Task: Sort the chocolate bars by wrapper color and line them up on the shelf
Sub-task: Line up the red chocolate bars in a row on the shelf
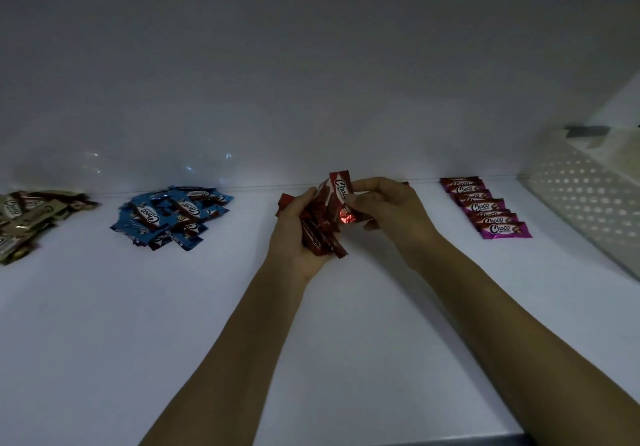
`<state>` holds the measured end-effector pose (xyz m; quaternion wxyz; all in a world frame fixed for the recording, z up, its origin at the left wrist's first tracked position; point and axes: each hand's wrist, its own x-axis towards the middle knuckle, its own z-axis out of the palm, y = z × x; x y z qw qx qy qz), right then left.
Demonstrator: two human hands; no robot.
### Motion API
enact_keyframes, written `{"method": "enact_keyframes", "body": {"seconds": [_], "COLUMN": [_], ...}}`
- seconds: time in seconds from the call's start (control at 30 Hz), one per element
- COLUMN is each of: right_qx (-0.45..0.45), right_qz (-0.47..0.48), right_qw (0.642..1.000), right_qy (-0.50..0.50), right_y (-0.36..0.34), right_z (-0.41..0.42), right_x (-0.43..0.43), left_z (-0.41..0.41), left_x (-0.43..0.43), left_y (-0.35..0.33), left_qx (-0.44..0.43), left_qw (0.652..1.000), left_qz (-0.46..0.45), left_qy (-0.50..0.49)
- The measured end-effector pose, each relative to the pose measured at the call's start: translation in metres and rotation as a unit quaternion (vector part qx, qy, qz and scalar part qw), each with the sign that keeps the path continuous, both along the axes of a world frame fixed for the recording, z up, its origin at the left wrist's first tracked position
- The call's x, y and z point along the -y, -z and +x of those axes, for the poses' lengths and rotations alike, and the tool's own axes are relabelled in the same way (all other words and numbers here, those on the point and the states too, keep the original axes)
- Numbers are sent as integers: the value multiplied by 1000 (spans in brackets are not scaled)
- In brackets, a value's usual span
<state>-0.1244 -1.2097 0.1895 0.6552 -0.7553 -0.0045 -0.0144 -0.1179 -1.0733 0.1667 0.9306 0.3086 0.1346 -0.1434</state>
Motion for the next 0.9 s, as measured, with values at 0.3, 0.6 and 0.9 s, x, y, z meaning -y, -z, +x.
{"method": "enact_keyframes", "body": {"seconds": [0.3,0.6,0.9], "right_qx": [58,102,167], "right_qz": [-189,-599,-549], "right_qw": [968,782,798], "right_qy": [152,139,183], "right_y": [1,11,24], "right_z": [35,65,70], "right_x": [44,50,45], "left_z": [-2,-3,-2], "left_x": [2,7,8], "left_y": [-2,1,0], "left_qx": [10,47,62], "left_qw": [999,999,998], "left_qz": [-48,-13,19], "left_qy": [-1,-14,-14]}}
